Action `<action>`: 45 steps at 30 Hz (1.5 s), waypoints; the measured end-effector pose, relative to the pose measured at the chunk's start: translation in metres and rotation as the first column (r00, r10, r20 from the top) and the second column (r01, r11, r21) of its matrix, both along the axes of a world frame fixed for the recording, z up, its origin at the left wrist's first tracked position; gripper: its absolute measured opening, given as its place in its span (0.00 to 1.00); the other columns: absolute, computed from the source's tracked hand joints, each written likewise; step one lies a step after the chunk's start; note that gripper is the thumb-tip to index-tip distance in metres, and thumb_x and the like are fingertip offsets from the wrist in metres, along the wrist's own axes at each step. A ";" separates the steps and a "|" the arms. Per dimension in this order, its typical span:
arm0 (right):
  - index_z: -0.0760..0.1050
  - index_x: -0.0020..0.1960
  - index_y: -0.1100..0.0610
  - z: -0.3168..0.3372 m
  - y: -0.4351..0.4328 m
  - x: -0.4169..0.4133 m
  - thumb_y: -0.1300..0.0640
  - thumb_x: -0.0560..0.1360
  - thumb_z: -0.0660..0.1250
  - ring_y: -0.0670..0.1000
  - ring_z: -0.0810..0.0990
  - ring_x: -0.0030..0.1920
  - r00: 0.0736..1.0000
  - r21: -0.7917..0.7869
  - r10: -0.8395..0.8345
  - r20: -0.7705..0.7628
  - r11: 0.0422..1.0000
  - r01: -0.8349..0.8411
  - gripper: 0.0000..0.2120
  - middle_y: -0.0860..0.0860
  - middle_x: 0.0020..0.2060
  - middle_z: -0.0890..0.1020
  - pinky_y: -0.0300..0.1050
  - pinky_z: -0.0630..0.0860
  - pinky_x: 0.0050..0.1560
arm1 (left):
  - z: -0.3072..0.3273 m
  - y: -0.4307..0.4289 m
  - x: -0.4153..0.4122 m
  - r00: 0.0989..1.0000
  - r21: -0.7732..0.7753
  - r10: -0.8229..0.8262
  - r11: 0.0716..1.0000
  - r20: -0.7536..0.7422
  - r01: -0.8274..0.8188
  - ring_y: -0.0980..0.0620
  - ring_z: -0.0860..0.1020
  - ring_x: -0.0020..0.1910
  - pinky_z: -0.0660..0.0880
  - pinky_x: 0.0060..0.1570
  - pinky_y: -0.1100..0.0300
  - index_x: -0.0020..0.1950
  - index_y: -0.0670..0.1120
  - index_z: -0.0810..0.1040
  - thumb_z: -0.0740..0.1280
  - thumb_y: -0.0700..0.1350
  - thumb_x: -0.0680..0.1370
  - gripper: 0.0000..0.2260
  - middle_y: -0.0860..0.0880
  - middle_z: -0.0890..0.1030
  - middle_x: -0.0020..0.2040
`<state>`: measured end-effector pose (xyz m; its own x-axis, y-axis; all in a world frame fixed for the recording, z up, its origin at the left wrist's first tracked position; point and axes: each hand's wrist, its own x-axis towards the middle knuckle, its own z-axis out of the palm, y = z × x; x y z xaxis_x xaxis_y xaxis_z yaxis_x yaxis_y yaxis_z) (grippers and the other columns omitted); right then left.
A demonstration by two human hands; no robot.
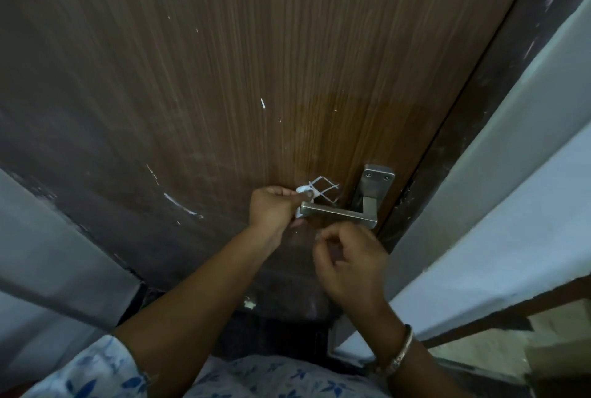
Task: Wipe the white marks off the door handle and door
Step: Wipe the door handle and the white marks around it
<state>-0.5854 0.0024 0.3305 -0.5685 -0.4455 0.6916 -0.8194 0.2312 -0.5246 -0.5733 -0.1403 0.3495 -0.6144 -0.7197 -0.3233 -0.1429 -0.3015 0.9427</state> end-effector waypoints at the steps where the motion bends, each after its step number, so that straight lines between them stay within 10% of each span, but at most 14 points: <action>1: 0.77 0.36 0.56 0.006 0.002 -0.007 0.59 0.69 0.66 0.48 0.75 0.34 0.993 -0.001 -0.037 -0.110 0.999 0.037 0.04 0.50 0.32 0.80 0.41 0.72 0.36 | 0.004 -0.001 -0.002 1.000 0.010 0.000 1.000 -0.030 0.000 0.53 0.75 0.21 0.70 0.20 0.66 0.35 0.35 0.78 0.77 0.40 0.65 0.11 0.44 0.79 0.25; 10: 0.77 0.36 0.59 0.018 0.005 -0.028 0.60 0.70 0.64 0.52 0.75 0.38 0.963 0.033 -0.191 -0.190 0.979 0.200 0.06 0.53 0.32 0.80 0.45 0.72 0.37 | 0.000 0.002 -0.003 0.992 -0.021 -0.014 1.000 0.124 0.017 0.47 0.77 0.29 0.77 0.35 0.54 0.33 0.39 0.78 0.76 0.43 0.66 0.10 0.41 0.80 0.30; 27: 0.78 0.39 0.60 0.012 0.002 -0.031 0.57 0.71 0.63 0.55 0.76 0.40 0.970 0.119 -0.210 -0.118 0.967 0.224 0.07 0.54 0.35 0.80 0.38 0.65 0.41 | 0.025 -0.009 -0.024 0.989 -0.049 -0.143 0.988 0.028 0.145 0.52 0.81 0.27 0.75 0.25 0.64 0.32 0.43 0.79 0.77 0.43 0.64 0.08 0.47 0.82 0.28; 37: 0.78 0.41 0.60 0.014 0.004 -0.029 0.57 0.72 0.63 0.56 0.77 0.42 0.970 0.154 -0.211 -0.118 0.961 0.228 0.08 0.55 0.38 0.81 0.39 0.68 0.42 | 0.009 -0.003 -0.014 0.917 0.436 -0.397 0.817 -0.052 0.378 0.48 0.84 0.39 0.78 0.43 0.52 0.45 0.43 0.84 0.68 0.47 0.67 0.12 0.44 0.85 0.44; 45: 0.78 0.40 0.60 0.013 0.005 -0.028 0.56 0.72 0.63 0.56 0.76 0.42 0.966 0.160 -0.219 -0.140 0.957 0.241 0.08 0.56 0.38 0.81 0.41 0.69 0.42 | 0.002 -0.009 -0.006 0.806 0.510 -0.574 0.654 -0.146 0.559 0.49 0.82 0.48 0.55 0.69 0.41 0.50 0.44 0.83 0.67 0.55 0.66 0.20 0.45 0.84 0.46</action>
